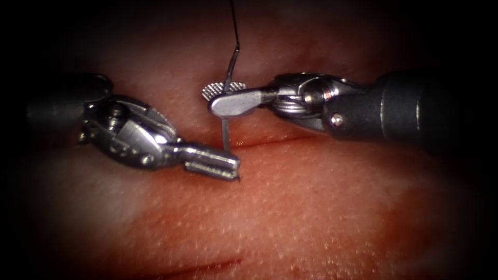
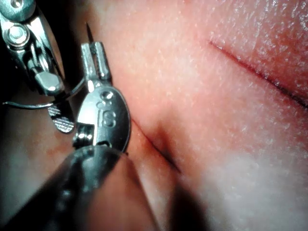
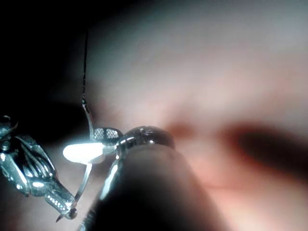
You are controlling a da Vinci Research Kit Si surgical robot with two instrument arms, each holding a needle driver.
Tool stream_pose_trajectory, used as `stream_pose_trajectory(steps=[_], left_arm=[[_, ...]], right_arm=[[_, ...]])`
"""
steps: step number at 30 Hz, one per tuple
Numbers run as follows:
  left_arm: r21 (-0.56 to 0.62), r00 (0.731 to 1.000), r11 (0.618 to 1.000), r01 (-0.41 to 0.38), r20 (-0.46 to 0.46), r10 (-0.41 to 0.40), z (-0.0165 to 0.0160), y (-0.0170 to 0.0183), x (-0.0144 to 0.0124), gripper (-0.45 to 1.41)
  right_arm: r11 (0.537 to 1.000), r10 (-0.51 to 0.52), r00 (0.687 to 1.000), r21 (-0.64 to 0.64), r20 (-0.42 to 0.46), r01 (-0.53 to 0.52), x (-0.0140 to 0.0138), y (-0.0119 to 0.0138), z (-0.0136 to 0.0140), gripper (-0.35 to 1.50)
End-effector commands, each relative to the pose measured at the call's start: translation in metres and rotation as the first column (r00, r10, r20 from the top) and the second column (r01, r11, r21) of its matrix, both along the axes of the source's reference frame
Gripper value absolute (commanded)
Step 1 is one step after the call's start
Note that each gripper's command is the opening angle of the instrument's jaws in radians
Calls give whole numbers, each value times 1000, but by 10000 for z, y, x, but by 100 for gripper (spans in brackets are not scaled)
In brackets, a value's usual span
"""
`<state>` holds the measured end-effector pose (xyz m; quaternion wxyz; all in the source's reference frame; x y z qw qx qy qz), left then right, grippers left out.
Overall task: Wound Closure
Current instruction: Pass needle to right jaws
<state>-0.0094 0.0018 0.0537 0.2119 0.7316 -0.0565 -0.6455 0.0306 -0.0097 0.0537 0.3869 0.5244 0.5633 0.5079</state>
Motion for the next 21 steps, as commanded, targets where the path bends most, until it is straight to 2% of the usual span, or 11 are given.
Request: stream_pose_trajectory(steps=[1, 2, 8, 9, 11, 12, 21], left_arm=[[-3, 1000, 1000, -3, 1, 3, 5, 4, -5, -45], [-3, 1000, 1000, -3, 1, 3, 5, 4, -6, -45], [-5, 1000, 1000, -4, -1, 4, 3, 2, -8, -45], [-5, 1000, 1000, -4, -1, 4, 3, 1, -8, -45], [-5, 1000, 1000, -7, -2, 7, 2, 1, -9, -45], [-5, 1000, 1000, -7, -2, 7, 1, 1, -9, -45], [-7, 1000, 1000, -16, 2, 16, -2, -2, -11, -45]], right_arm=[[1000, 0, 1000, -2, -1, 0, 7, 4, 2, 133], [1000, 0, 1000, -2, -1, 0, 7, 4, 2, 131], [1000, 20, 1000, 0, -11, -20, 6, 6, 1, 93], [1000, 28, 1000, 5, 1, -28, 6, 6, 1, 62], [999, 37, 999, 9, 13, -37, 6, 7, 2, -10], [999, 39, 999, 10, 16, -39, 6, 7, 2, -32], [995, 98, 995, 27, 27, -99, 4, 13, 2, -35]])
